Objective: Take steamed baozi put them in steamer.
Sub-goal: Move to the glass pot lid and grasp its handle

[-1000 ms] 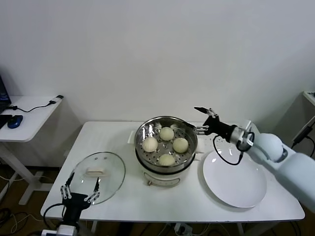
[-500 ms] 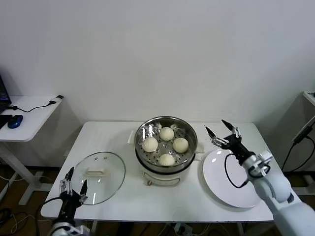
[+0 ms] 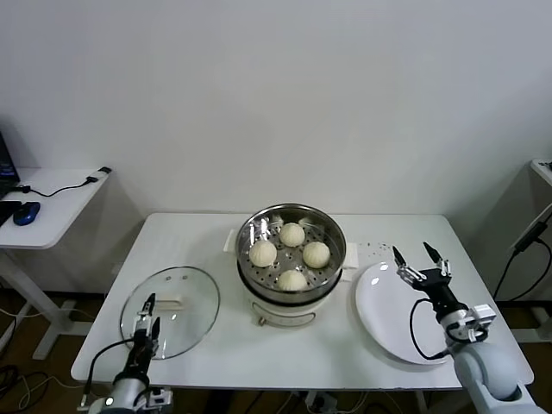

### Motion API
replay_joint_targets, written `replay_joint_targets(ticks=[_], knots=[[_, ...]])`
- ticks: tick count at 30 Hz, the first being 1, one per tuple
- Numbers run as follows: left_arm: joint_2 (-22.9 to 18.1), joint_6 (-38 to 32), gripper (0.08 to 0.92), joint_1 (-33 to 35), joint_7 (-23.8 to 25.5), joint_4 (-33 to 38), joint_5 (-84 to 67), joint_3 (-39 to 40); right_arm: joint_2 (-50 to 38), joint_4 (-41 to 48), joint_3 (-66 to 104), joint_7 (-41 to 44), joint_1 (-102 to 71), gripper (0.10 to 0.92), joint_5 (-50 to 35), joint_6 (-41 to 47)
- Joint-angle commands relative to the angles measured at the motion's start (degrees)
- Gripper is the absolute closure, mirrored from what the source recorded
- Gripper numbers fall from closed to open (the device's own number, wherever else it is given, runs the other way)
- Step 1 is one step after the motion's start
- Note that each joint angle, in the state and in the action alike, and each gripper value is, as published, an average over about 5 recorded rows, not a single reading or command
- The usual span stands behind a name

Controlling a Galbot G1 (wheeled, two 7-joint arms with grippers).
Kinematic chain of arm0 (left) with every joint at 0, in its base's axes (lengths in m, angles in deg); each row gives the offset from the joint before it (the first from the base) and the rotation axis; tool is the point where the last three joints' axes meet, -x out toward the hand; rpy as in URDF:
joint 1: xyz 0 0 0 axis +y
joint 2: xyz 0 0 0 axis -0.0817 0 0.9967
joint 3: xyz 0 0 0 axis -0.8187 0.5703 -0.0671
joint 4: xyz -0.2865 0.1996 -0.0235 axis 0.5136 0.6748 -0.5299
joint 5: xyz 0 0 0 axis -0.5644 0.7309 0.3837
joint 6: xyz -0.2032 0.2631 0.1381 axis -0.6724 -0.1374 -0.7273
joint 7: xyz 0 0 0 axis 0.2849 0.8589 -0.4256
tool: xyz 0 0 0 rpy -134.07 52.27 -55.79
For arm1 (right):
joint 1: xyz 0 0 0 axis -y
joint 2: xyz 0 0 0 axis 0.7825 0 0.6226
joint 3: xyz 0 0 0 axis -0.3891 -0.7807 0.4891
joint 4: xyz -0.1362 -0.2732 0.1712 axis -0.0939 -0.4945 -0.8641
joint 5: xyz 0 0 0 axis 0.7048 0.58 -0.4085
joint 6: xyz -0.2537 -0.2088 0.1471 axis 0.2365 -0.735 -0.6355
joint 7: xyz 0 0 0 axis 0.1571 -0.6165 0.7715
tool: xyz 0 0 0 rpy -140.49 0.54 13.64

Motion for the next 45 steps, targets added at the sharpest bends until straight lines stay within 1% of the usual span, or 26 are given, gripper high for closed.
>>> replay_joint_targets(ticks=[1, 8, 15, 19, 23, 26, 30, 39, 42, 45], knots=[[0.47, 0.41, 0.177, -8.59, -3.04, -11.09, 5.92, 1.45, 3.43, 1.06, 3.28, -1.06, -2.95, 0.203, 2.18, -0.43], [1.10, 0.42, 0.177, -14.03, -5.58, -16.62, 4.75, 2.07, 4.00, 1.79, 3.72, -0.93, -2.68, 0.203, 3.45, -0.61], [0.97, 0.50, 0.177, -17.15, -8.21, -21.41, 4.02, 2.66, 4.31, 2.54, 4.49, -0.60, -2.51, 0.203, 4.09, -0.87], [0.91, 1.06, 0.177, -18.20, -9.70, -22.52, 3.10, 2.64, 4.57, 2.87, 4.61, -0.33, -2.55, 0.203, 4.89, -1.06], [1.15, 1.04, 0.177, -18.87, -9.70, -23.23, 2.03, 2.58, 4.78, 3.23, 4.47, 0.01, -2.47, 0.203, 5.72, -1.22], [1.31, 0.62, 0.202, -18.99, -9.62, -23.47, 1.33, 2.52, 4.93, 3.37, 4.35, 0.16, -2.40, 0.203, 6.09, -1.24], [1.43, 0.38, 0.302, -18.69, -9.48, -23.04, 0.19, 2.57, 5.15, 3.69, 4.31, 0.37, -2.31, 0.203, 6.70, -1.35], [1.60, -0.31, 0.562, -18.16, -9.30, -22.50, -2.54, 2.62, 5.75, 4.52, 4.59, 0.79, -2.06, 0.203, 7.71, -1.62], [1.93, -0.32, 0.648, -17.66, -9.17, -21.06, -3.77, 2.70, 5.90, 4.85, 4.85, 0.90, -2.01, 0.203, 7.85, -1.73], [2.76, 0.02, 0.735, -16.55, -8.32, -17.96, -5.79, 2.93, 5.99, 5.23, 5.12, 1.03, -1.92, 0.203, 7.94, -1.84]])
